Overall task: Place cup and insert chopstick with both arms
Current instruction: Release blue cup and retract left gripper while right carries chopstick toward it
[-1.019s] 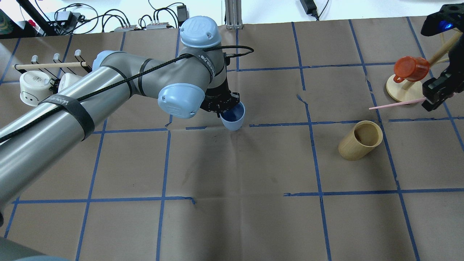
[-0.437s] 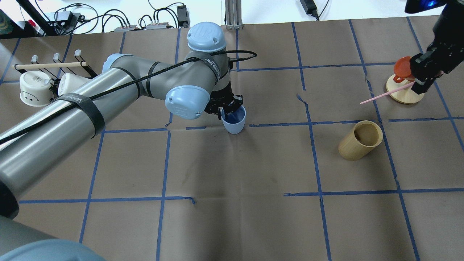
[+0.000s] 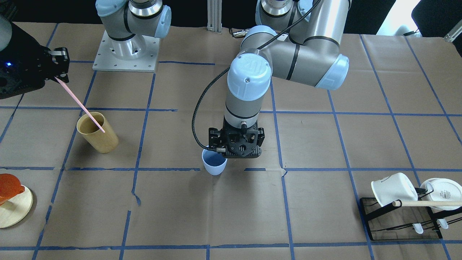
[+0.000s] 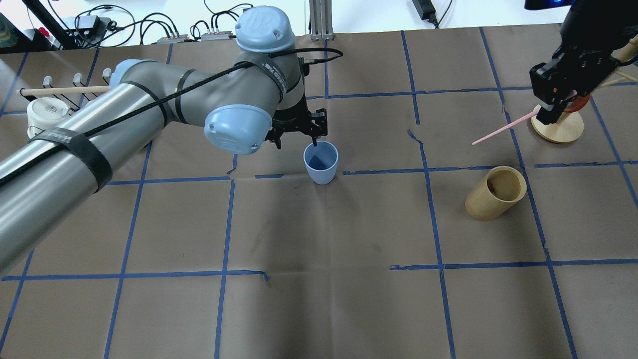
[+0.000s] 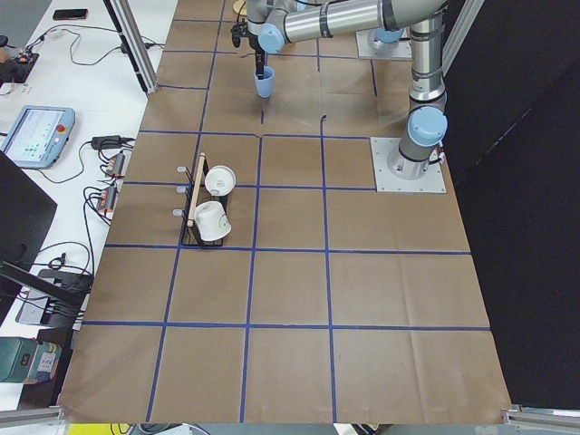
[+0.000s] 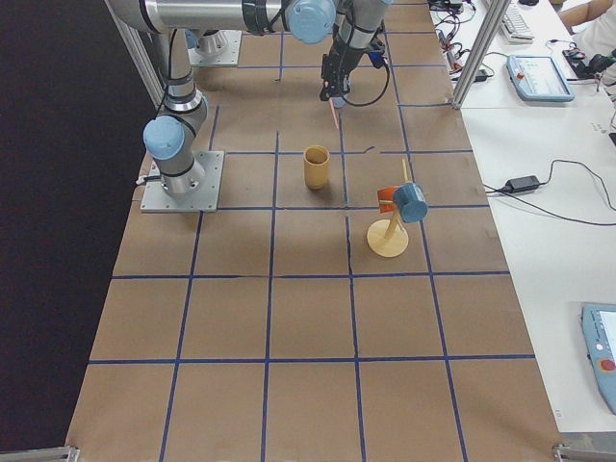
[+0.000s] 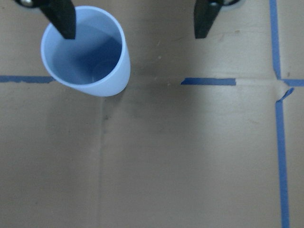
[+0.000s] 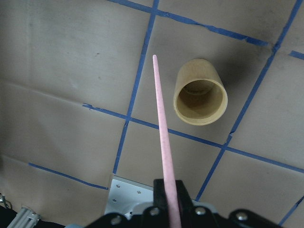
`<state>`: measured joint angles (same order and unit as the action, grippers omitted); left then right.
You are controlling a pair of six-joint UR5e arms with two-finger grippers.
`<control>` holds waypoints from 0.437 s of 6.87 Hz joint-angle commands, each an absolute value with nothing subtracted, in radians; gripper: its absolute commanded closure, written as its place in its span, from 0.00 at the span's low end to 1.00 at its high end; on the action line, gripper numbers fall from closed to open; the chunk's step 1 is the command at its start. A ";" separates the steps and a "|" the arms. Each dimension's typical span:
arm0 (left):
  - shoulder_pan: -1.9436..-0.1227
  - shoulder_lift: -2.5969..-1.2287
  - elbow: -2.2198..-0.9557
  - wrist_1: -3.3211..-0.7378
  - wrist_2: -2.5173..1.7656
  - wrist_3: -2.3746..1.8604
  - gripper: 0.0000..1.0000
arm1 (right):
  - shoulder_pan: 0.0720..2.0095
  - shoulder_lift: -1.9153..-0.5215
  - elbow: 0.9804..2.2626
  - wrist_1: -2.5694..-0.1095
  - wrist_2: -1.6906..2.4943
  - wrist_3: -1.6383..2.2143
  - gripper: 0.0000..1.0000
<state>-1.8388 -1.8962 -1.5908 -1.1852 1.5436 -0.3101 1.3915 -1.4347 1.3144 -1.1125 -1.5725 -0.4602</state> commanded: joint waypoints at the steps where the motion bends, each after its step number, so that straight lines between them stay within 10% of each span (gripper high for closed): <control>1: -1.767 -1.753 -1.563 -1.378 1.528 -0.173 0.00 | 1.472 -1.439 1.316 -1.100 -1.508 -0.334 0.93; 3: -1.685 -1.698 -1.501 -1.503 1.520 -0.137 0.00 | 1.517 -1.439 1.322 -1.101 -1.459 -0.269 0.93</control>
